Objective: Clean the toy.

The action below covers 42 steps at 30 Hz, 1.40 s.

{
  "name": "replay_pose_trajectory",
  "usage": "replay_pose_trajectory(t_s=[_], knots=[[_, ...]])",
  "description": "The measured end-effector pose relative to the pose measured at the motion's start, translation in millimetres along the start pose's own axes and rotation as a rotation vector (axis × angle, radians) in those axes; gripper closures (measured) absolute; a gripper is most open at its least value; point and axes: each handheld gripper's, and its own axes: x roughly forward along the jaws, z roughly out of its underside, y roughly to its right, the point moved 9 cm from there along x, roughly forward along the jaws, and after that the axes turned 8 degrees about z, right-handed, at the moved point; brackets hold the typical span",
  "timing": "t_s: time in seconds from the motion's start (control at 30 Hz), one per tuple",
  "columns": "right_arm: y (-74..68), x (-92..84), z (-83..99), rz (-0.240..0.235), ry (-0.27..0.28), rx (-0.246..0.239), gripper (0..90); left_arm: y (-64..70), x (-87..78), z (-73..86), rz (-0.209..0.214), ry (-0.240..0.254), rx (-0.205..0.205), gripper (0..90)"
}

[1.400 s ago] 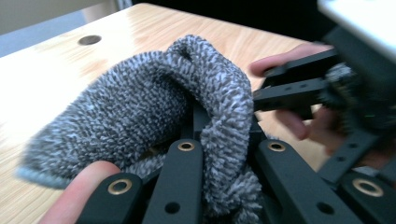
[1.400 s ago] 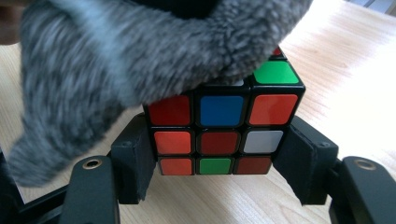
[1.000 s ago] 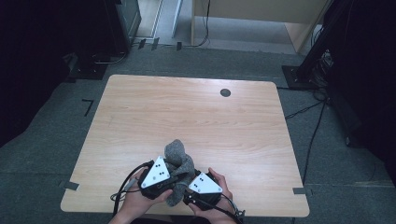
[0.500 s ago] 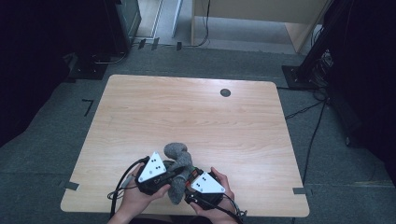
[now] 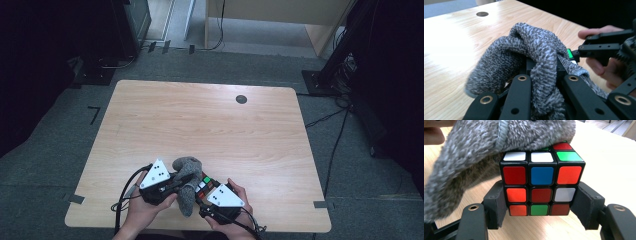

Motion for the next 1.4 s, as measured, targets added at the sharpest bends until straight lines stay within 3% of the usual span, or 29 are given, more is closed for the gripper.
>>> replay_pose_trajectory(t_s=[0.07,0.13,0.2,0.33,0.4,0.47,0.5,0.6,0.77,0.83,0.87,0.97,1.0,1.13,1.2,1.27,1.4], knots=[[-0.3,0.9,-0.3,0.002,0.002,-0.001,35.1,2.8,2.1,0.0,0.004,-0.003,0.008,83.0],[-0.8,3.5,2.6,0.01,-0.015,0.0,35.1,8.1,7.1,1.6,-0.002,-0.027,0.045,82.8],[0.3,3.0,3.8,0.013,-0.019,-0.002,35.1,7.2,7.2,1.9,-0.003,-0.03,0.046,82.6],[2.0,-0.4,-0.7,0.015,0.0,0.006,35.1,-8.2,-2.5,2.0,0.012,-0.007,-0.017,82.5],[1.6,-1.0,-1.9,0.011,0.007,0.013,35.1,-8.0,-3.0,1.6,0.019,-0.003,-0.028,82.7],[1.2,0.1,-1.6,0.011,0.006,0.017,35.1,4.0,1.3,-0.9,0.019,0.003,0.011,82.8],[1.2,0.1,-1.6,0.011,0.006,0.017,35.1,4.0,1.3,-0.9,0.019,0.003,0.011,82.8],[2.9,-0.2,-0.7,0.017,0.005,0.017,35.0,15.1,4.4,-4.5,0.008,0.01,0.06,82.7],[5.6,-5.1,-4.2,0.017,0.025,0.021,35.1,1.6,-8.0,-2.7,0.027,0.022,0.034,82.7],[5.1,-5.0,-5.1,0.006,0.029,0.035,35.1,2.9,-8.6,-3.1,0.044,0.031,0.028,81.9],[4.3,-4.5,-5.4,-0.001,0.03,0.041,35.0,10.9,-6.2,-4.1,0.081,0.034,0.04,81.6],[2.9,-1.9,-3.3,0.006,0.021,0.026,35.1,18.0,-2.1,-4.2,0.086,0.019,0.074,81.6],[3.4,-1.8,-2.6,0.01,0.019,0.025,35.1,14.9,-2.1,-3.6,0.062,0.012,0.075,81.8],[8.9,-6.9,-6.5,0.019,0.043,0.033,35.1,-15.1,-18.0,-1.2,-0.02,0.018,-0.004,83.3],[12.1,-11.1,-10.0,0.015,0.067,0.047,35.1,-28.8,-28.7,-0.2,-0.051,0.034,-0.023,83.7],[13.7,-14.7,-13.4,-0.005,0.096,0.06,35.1,-33.9,-35.9,-1.6,-0.014,0.073,-0.053,83.9],[9.5,-20.0,-20.3,-0.054,0.144,0.069,35.1,-19.9,-32.7,-4.6,0.137,0.111,-0.056,84.0]])
